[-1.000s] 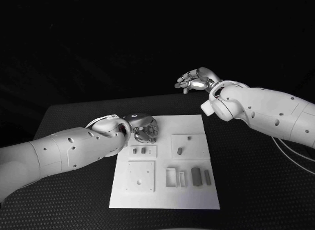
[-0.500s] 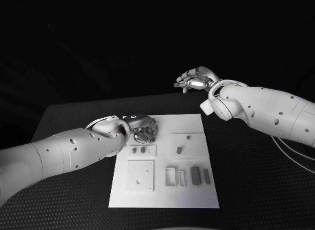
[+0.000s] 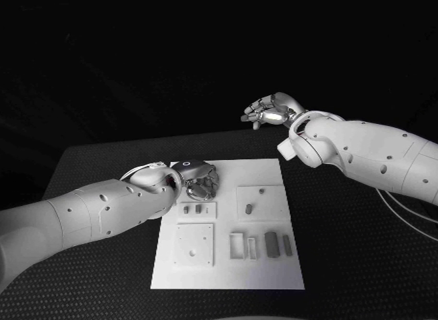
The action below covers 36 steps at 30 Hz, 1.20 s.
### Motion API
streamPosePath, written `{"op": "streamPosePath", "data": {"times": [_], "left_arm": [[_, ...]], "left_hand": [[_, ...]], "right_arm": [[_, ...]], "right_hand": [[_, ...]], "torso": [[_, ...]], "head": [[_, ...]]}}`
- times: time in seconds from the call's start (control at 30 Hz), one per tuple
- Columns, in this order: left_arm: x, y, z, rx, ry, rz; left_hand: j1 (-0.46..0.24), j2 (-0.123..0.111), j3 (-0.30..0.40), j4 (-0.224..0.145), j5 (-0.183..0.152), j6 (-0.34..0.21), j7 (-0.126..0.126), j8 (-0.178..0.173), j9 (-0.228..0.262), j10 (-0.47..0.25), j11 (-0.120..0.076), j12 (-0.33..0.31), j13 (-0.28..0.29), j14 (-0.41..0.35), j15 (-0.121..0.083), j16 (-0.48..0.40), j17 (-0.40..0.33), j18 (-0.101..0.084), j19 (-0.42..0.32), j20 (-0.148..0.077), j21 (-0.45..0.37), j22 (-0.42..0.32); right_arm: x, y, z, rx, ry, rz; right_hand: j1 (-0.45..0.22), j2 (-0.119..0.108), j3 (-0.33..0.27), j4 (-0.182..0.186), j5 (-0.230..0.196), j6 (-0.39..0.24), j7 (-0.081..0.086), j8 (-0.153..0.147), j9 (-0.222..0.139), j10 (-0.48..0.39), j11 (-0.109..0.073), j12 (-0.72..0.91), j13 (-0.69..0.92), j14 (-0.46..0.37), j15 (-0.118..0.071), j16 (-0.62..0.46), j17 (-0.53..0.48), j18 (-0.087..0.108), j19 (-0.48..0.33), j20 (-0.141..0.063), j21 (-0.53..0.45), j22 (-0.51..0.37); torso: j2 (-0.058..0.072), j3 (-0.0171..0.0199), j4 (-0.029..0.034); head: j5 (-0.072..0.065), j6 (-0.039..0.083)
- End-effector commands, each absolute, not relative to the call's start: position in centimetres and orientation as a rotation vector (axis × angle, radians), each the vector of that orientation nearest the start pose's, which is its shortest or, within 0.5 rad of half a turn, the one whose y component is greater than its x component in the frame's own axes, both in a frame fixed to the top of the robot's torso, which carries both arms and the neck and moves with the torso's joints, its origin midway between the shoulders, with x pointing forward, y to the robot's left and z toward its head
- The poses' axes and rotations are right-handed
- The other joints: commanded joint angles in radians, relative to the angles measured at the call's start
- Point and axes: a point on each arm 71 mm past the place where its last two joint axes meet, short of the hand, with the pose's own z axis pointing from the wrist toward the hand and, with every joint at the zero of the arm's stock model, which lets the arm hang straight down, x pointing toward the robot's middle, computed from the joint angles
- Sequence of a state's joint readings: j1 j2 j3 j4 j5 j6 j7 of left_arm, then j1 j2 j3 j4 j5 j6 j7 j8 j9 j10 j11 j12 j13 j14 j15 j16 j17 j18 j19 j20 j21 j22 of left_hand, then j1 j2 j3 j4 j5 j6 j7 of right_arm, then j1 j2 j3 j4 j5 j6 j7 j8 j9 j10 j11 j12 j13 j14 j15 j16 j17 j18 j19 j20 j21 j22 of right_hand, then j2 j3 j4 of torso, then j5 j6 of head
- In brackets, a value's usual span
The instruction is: Assemble the parts on the task board
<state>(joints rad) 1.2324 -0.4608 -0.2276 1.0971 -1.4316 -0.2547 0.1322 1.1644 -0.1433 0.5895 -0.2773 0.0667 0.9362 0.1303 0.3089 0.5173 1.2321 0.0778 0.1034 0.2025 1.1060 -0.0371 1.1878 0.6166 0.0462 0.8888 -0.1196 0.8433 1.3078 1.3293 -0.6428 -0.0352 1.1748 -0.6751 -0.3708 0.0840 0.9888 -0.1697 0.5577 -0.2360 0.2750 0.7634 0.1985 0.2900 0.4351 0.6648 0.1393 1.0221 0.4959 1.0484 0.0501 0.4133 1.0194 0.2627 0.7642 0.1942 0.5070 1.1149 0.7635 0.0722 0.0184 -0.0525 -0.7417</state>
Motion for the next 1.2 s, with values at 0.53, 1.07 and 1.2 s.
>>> {"op": "streamPosePath", "data": {"times": [0.53,1.07,1.2], "left_arm": [[52.2,10.8,-25.6,0.467,1.786,-0.736],[52.3,10.5,-26.1,0.488,1.8,-0.717],[52.3,10.5,-26.3,0.494,1.8,-0.712]], "left_hand": [[0.001,0.027,0.012,-0.002,0.005,0.02,0.0,-0.003,-0.003,0.025,-0.008,-0.004,0.007,0.019,-0.005,0.036,0.008,0.03,0.017,-0.018,0.021,0.022],[0.016,0.046,0.022,-0.01,0.008,0.057,-0.014,0.012,0.001,0.061,-0.022,0.004,0.019,0.032,-0.018,0.058,0.005,0.03,0.023,-0.028,0.034,0.021],[0.02,0.046,0.022,-0.011,0.009,0.063,-0.016,0.015,0.002,0.067,-0.024,0.005,0.021,0.035,-0.021,0.061,0.004,0.03,0.024,-0.03,0.037,0.021]], "right_arm": [[57.0,-20.7,-13.2,0.523,1.534,0.992],[57.0,-20.7,-13.2,0.523,1.534,0.993],[57.0,-20.6,-13.2,0.523,1.534,0.993]], "right_hand": [[0.003,0.002,-0.003,0.004,0.006,-0.008,0.017,0.005,-0.001,-0.007,0.002,0.007,-0.003,0.003,0.005,-0.004,0.002,-0.001,-0.001,0.001,-0.005,0.002],[0.003,0.003,-0.003,0.005,0.006,-0.008,0.017,0.005,-0.001,-0.007,0.002,0.008,-0.004,0.004,0.005,-0.005,0.002,-0.001,-0.001,0.001,-0.006,0.003],[0.003,0.003,-0.003,0.005,0.006,-0.008,0.017,0.005,-0.002,-0.007,0.002,0.008,-0.004,0.004,0.005,-0.005,0.003,-0.001,-0.001,0.001,-0.006,0.003]], "torso": [[0.0,0.0,0.0001],[0.0,-0.0003,-0.0002],[0.0,0.0001,0.0002]], "head": [[-0.004,-0.003],[-0.007,-0.006],[-0.008,-0.007]]}}
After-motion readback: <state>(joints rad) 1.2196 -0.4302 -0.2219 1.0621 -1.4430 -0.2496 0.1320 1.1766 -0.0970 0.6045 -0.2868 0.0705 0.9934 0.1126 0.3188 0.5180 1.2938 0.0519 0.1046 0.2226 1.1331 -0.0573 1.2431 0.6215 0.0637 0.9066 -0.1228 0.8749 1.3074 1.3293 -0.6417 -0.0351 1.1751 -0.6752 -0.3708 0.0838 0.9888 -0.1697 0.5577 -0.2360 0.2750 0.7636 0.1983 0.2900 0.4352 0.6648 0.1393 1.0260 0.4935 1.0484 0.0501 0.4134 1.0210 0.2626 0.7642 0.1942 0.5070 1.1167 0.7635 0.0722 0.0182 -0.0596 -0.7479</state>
